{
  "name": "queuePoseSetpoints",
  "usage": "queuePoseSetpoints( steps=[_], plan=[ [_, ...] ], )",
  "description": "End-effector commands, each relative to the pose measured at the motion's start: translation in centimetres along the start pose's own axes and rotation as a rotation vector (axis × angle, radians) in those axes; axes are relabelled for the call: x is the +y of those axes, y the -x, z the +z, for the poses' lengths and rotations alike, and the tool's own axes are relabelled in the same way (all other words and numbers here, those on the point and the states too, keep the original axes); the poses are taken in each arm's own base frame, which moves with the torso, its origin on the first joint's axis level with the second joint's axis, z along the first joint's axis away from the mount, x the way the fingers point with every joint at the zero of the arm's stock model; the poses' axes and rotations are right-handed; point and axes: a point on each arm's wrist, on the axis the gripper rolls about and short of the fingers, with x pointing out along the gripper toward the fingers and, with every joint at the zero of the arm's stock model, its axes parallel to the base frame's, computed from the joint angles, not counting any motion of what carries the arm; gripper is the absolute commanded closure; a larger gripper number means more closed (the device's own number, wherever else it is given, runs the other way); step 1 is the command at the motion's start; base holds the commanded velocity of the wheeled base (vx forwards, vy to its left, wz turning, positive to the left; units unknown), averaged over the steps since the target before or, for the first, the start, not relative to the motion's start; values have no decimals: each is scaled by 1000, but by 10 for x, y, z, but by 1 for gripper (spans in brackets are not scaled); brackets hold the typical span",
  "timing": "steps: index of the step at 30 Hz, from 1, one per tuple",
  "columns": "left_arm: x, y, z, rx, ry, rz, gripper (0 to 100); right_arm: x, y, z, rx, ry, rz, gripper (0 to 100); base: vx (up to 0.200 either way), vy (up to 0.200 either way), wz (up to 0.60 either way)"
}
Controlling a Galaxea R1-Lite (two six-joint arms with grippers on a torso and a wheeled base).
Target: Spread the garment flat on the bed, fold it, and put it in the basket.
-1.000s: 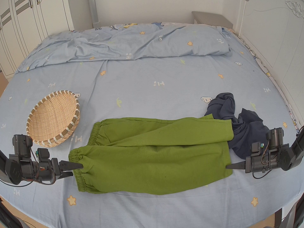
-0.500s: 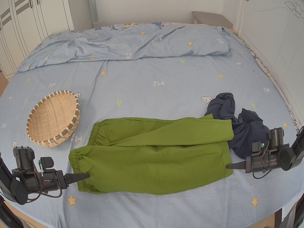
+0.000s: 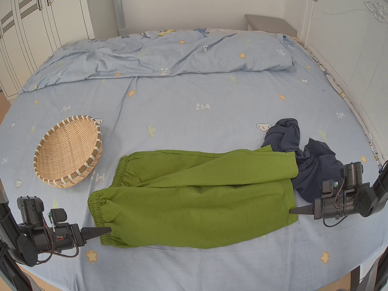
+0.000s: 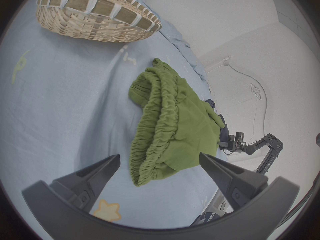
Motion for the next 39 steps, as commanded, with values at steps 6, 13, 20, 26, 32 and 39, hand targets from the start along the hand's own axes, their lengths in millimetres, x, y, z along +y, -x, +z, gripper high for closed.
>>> queuePoseSetpoints(
  steps=[6,13,20,26,32,39],
  plan=[
    [1,-10,-9,68,16,-22,0,0,0,0,-1,1,0,100,0,0,0],
    [1,-22,-12,89,-16,-56,0,0,0,1,-3,2,-1,100,0,0,0],
    [7,-25,-11,76,-15,-47,0,-1,1,1,-6,1,-3,100,0,0,0],
    [6,-24,-12,82,1,-43,100,-2,2,2,-9,-2,-5,100,0,0,0],
    [7,-20,-14,97,33,-31,100,-1,4,3,-17,2,-8,100,0,0,0],
    [7,-3,-11,67,77,-8,100,0,4,0,-4,-12,-8,100,0,0,0]
  ],
)
